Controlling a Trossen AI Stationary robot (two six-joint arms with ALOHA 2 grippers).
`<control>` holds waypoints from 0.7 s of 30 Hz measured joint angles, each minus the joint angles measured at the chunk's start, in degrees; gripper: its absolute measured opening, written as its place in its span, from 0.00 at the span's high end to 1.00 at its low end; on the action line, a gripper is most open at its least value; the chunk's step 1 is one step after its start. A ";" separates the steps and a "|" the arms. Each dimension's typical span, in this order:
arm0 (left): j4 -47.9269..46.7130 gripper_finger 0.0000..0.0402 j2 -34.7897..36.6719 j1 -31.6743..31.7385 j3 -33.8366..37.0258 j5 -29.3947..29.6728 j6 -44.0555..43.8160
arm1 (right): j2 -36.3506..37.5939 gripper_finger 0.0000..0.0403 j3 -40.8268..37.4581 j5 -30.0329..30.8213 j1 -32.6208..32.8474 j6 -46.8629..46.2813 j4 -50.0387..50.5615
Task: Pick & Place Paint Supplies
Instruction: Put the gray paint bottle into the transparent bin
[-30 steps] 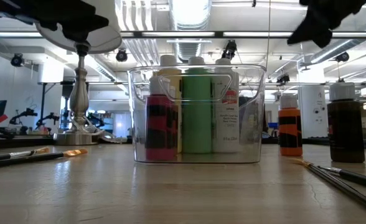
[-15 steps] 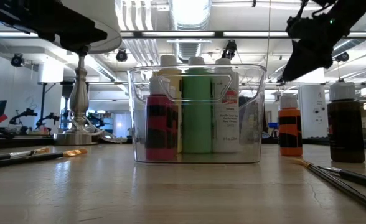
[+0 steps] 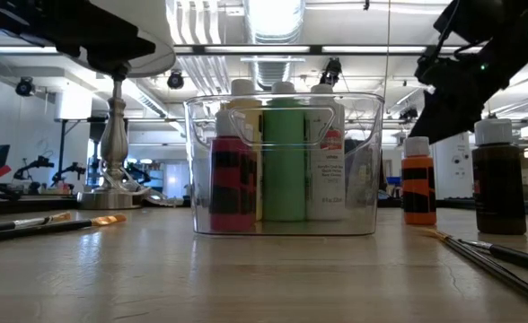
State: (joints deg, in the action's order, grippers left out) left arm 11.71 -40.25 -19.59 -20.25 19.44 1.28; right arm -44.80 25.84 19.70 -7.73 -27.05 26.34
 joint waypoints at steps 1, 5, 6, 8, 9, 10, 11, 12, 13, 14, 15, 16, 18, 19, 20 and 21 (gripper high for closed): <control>0.22 0.45 0.00 0.00 0.00 0.00 0.00 | 0.06 0.48 -0.35 -0.02 0.02 0.03 -0.50; 0.32 0.45 0.00 0.00 -0.02 0.00 0.00 | 0.00 0.45 -1.49 0.51 0.00 0.46 -2.25; 0.32 0.45 0.00 0.00 -0.02 0.00 0.00 | -0.06 0.44 -1.75 0.93 0.02 0.44 -2.20; 0.30 0.45 0.00 0.00 -0.02 0.00 0.00 | -0.37 0.43 -2.14 1.27 0.00 0.42 -2.66; 0.32 0.45 0.00 0.00 -0.02 0.00 0.00 | -0.42 0.43 -2.40 1.29 -0.02 0.41 -3.28; 0.32 0.45 0.00 0.00 -0.02 0.00 0.00 | -0.43 0.42 -2.62 1.25 0.00 0.42 -3.87; 0.32 0.45 0.00 0.00 -0.02 0.00 0.00 | -0.59 0.42 -2.82 1.17 0.00 0.42 -4.75; 0.30 0.45 0.00 0.00 -0.02 0.00 0.00 | -0.76 0.42 -2.95 1.04 0.00 0.42 -5.56; 0.30 0.45 0.00 0.00 -0.02 0.00 0.00 | -0.81 0.42 -3.09 1.02 0.00 0.44 -5.91; 0.30 0.45 0.00 0.00 -0.02 0.00 0.00 | -0.81 0.42 -3.25 1.01 0.00 0.45 -6.04; 0.30 0.45 0.00 0.00 -0.02 0.00 0.00 | -0.98 0.42 -3.29 0.92 0.00 0.43 -6.17; 0.30 0.45 0.00 0.00 -0.02 0.00 0.00 | -1.13 0.43 -3.39 0.38 0.08 0.27 -6.44; 0.30 0.45 0.00 0.00 -0.02 0.00 0.00 | -1.18 0.44 -3.95 -0.44 0.49 0.18 -6.49; 0.30 0.45 0.00 0.00 -0.02 0.00 0.00 | -1.37 0.45 -4.35 -0.48 0.89 0.16 -7.54; 0.30 0.45 0.00 0.00 -0.02 0.00 0.00 | -1.51 0.45 -4.79 -0.49 1.27 0.13 -8.81; 0.30 0.45 0.00 0.00 -0.02 0.00 0.00 | -1.55 0.46 -5.35 -0.39 1.54 0.20 -9.73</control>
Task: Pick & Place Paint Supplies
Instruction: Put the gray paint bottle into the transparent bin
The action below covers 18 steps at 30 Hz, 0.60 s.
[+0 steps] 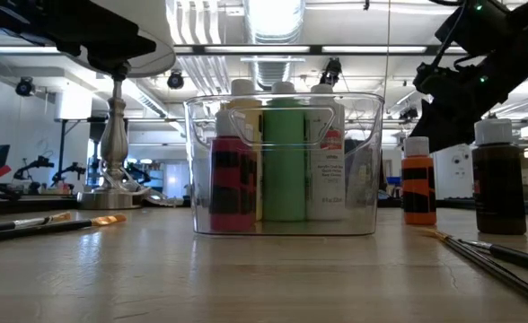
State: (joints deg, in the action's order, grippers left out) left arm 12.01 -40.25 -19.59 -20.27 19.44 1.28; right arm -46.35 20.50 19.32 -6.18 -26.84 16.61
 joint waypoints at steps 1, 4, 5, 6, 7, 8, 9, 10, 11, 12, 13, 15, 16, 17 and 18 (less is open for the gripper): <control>0.00 0.45 0.00 0.00 0.00 0.02 0.00 | -0.01 0.46 -0.65 0.12 0.26 0.20 -0.89; -0.02 0.45 0.00 0.00 -0.02 0.01 0.00 | -0.39 0.47 -2.15 0.20 0.32 0.71 -4.60; 0.00 0.45 0.00 0.00 -0.02 0.02 0.00 | -0.40 0.48 -2.53 0.28 0.32 0.90 -4.87; 0.00 0.45 0.00 0.00 -0.02 0.00 0.00 | -0.53 0.48 -2.78 0.39 0.32 1.15 -5.41; -0.02 0.45 -0.02 0.00 -0.02 0.00 0.00 | -0.59 0.48 -2.95 0.58 0.32 1.36 -5.64; -0.02 0.45 -0.02 0.00 -0.02 0.02 0.00 | -0.59 0.49 -3.20 1.21 0.33 1.39 -5.59; -0.02 0.45 -0.01 0.00 -0.02 0.02 0.00 | -0.60 0.50 -3.40 1.73 0.32 1.52 -5.60; -0.02 0.45 -0.02 0.00 -0.02 0.02 0.00 | -0.63 0.50 -3.68 1.92 0.32 1.57 -5.88; -0.02 0.45 -0.02 0.00 -0.02 0.02 0.00 | -0.63 0.51 -4.03 2.09 0.32 1.68 -6.08; -0.02 0.45 -0.02 0.00 -0.02 0.02 0.01 | -0.63 0.52 -4.36 2.12 0.32 1.80 -6.25; -0.02 0.45 -0.02 0.00 -0.02 0.02 0.00 | -0.63 0.53 -4.71 2.13 0.32 1.81 -6.75; -0.02 0.45 -0.02 0.00 -0.02 0.02 0.01 | -0.61 0.55 -5.23 2.42 0.32 1.77 -7.61; -0.02 0.45 -0.02 0.01 -0.02 0.02 0.00 | -0.61 0.56 -5.58 2.68 0.32 1.83 -8.34; -0.02 0.45 0.00 0.00 -0.02 0.02 0.02 | -0.61 0.57 -5.84 2.72 0.32 1.83 -8.72; -0.02 0.45 -0.02 0.00 -0.02 0.02 0.00 | -0.61 0.58 -5.96 2.77 0.32 1.85 -9.07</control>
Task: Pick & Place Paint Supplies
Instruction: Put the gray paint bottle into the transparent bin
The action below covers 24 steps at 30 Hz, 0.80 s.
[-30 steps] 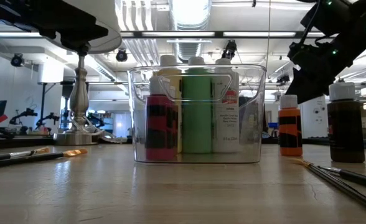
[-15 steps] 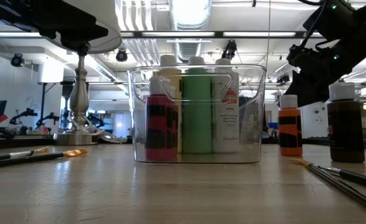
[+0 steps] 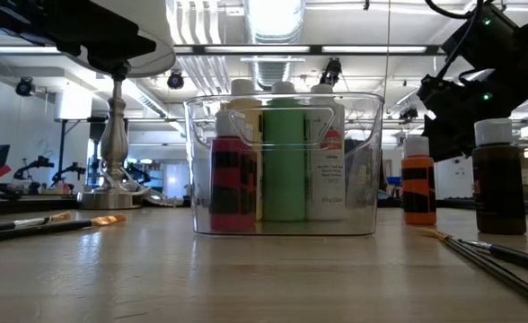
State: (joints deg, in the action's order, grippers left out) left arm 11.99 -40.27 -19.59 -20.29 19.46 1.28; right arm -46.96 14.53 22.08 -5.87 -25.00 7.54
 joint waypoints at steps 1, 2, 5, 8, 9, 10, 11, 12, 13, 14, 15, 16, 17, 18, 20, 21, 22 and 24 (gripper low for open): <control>0.00 0.45 0.00 0.00 0.00 0.00 0.00 | 0.00 0.59 -0.06 0.00 0.00 0.05 -0.32; 0.00 0.45 0.02 0.00 0.00 -0.02 0.00 | 0.00 0.61 -0.07 0.04 0.00 0.11 -0.64; 0.00 0.45 0.00 0.00 0.00 0.00 0.00 | 0.02 0.64 -0.07 0.10 0.00 0.15 -0.79; 0.00 0.45 0.00 0.00 0.00 0.00 0.00 | 0.02 0.68 -0.01 0.15 0.00 0.16 -0.71; 0.00 0.45 0.00 0.00 0.00 0.00 0.00 | 0.02 0.70 -0.01 0.15 0.00 0.16 -0.71; 0.00 0.45 0.00 0.00 0.00 0.00 0.00 | 0.02 0.71 -0.01 0.15 0.00 0.16 -0.71; -0.01 0.45 0.00 0.00 0.00 0.00 0.00 | 0.02 0.72 -0.01 0.15 0.00 0.16 -0.71; -0.02 0.45 0.00 0.00 0.00 0.00 0.01 | 0.02 0.72 -0.01 0.15 0.00 0.18 -0.71; -0.02 0.45 0.00 0.00 0.00 0.00 0.00 | 0.02 0.72 -0.01 0.15 0.00 0.30 -0.71; -0.02 0.45 0.00 0.01 0.00 0.00 0.01 | 0.02 0.72 -0.01 0.13 0.00 0.38 -0.71; 0.00 0.45 0.00 0.00 0.00 -0.02 0.00 | 0.02 0.72 -0.01 0.13 0.00 0.45 -0.71; -0.02 0.45 0.00 0.02 0.00 -0.02 0.00 | 0.02 0.72 -0.01 0.12 0.00 0.52 -0.71; -0.02 0.45 0.00 0.00 0.00 0.00 0.00 | 0.02 0.72 -0.01 0.11 0.00 0.54 -0.71; -0.02 0.45 0.00 0.00 0.00 0.00 0.00 | 0.02 0.72 0.00 0.11 0.00 0.55 -0.70; -0.02 0.45 0.00 0.00 0.00 0.00 0.00 | 0.02 0.71 0.28 -0.01 0.00 0.68 -0.40; -0.02 0.45 0.00 0.02 0.00 0.00 0.02 | 0.02 0.71 0.59 -0.04 0.00 1.04 -0.38; -0.02 0.45 0.00 0.00 0.00 -0.01 0.00 | 0.02 0.71 1.11 -0.06 0.00 1.49 -0.45; -0.02 0.45 0.00 0.00 0.00 0.00 0.00 | 0.02 0.72 2.33 -0.18 0.00 2.50 -0.48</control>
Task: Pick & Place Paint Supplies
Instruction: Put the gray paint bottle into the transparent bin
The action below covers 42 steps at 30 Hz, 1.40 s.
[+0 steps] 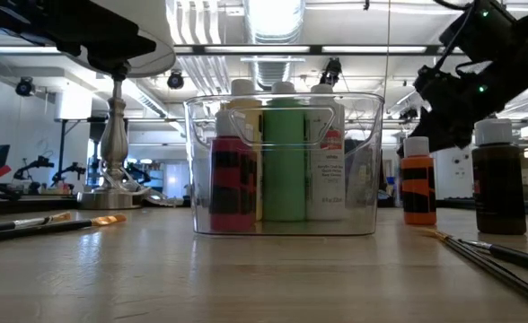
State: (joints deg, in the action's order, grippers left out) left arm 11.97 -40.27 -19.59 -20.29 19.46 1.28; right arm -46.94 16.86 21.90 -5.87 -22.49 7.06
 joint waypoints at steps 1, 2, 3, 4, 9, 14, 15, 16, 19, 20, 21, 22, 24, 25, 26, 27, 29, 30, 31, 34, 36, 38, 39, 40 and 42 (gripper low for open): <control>0.00 0.45 0.00 0.02 0.00 0.00 0.00 | 0.00 0.72 0.65 -0.39 0.00 0.40 0.03; 0.00 0.45 0.00 0.01 0.00 -0.01 0.00 | 0.00 0.72 1.34 -0.99 0.01 0.79 0.05; -0.02 0.45 0.00 0.00 0.00 0.00 0.00 | 0.00 0.72 2.14 -1.62 0.06 1.18 0.07; -0.02 0.45 0.00 0.00 0.00 0.00 0.00 | 0.00 0.72 3.04 -2.36 0.25 1.55 0.04; -0.03 0.45 0.00 0.02 0.00 -0.02 0.00 | 0.00 0.72 8.73 -2.88 3.22 2.97 3.44; -0.04 0.45 0.00 0.01 0.00 -0.02 0.01 | 0.00 0.72 14.56 -2.86 8.02 3.60 6.47; -0.04 0.45 0.00 0.01 0.00 -0.02 0.00 | 0.00 0.72 15.53 -2.86 9.17 3.82 6.50; -0.04 0.45 0.00 0.00 0.00 -0.02 0.00 | 0.00 0.72 16.45 -2.84 10.42 4.02 6.48; -0.04 0.45 0.00 0.02 0.00 -0.02 0.02 | 0.00 0.71 18.84 -2.83 14.27 4.33 6.43; -0.04 0.45 0.00 0.02 0.00 -0.02 0.02 | 0.00 0.71 19.47 -2.59 15.61 4.30 6.40; -0.04 0.45 0.00 0.02 0.00 -0.02 0.02 | 0.00 0.71 20.06 -2.42 16.97 4.28 6.40; -0.04 0.45 0.00 0.01 0.00 -0.02 0.01 | 0.00 0.71 20.62 -2.40 18.26 4.28 6.39; -0.04 0.45 0.00 0.02 0.00 -0.02 0.00 | -0.24 0.72 21.60 -2.25 21.00 4.23 5.82; -0.04 0.45 0.00 0.02 0.00 -0.02 0.00 | -0.57 0.72 22.14 -2.23 22.35 4.21 5.37; -0.04 0.45 0.02 0.00 0.00 -0.02 0.02 | -1.02 0.72 22.59 -2.21 23.67 4.20 4.74; -0.04 0.45 0.01 0.00 0.00 -0.02 0.00 | -1.61 0.72 23.01 -2.09 25.03 4.19 4.01; -0.03 0.45 0.00 0.02 0.00 -0.02 0.00 | -3.30 0.72 24.05 -1.17 27.58 4.20 2.49; -0.04 0.45 0.00 0.01 0.00 -0.02 0.00 | -4.35 0.72 24.73 -0.54 28.75 4.17 2.17; -0.04 0.45 0.00 0.02 0.00 -0.02 0.00 | -5.60 0.71 25.44 0.14 29.90 4.10 2.20; -0.04 0.45 0.00 0.02 0.00 -0.02 0.01 | -10.21 0.71 27.81 2.60 32.86 4.06 2.20; -0.02 0.45 0.02 0.02 0.00 -0.02 0.02 | -13.61 0.72 29.68 3.79 34.33 3.99 2.40; -0.04 0.45 0.00 0.00 0.00 -0.02 0.00 | -17.12 0.72 31.93 3.87 35.37 3.70 2.23; -0.04 0.45 0.00 0.00 0.00 -0.02 0.02 | -18.96 0.72 33.18 4.08 35.86 3.52 2.27; -0.06 0.45 0.02 0.02 0.00 -0.02 0.00 | -20.78 0.72 34.54 4.39 36.24 3.43 2.27; -0.09 0.45 0.00 0.02 0.00 -0.02 0.00 | -24.34 0.71 37.18 5.48 36.88 3.51 2.59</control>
State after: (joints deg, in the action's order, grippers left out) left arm 11.88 -40.27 -19.57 -20.29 19.44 1.28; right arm -71.27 54.04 27.38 31.01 -18.98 9.65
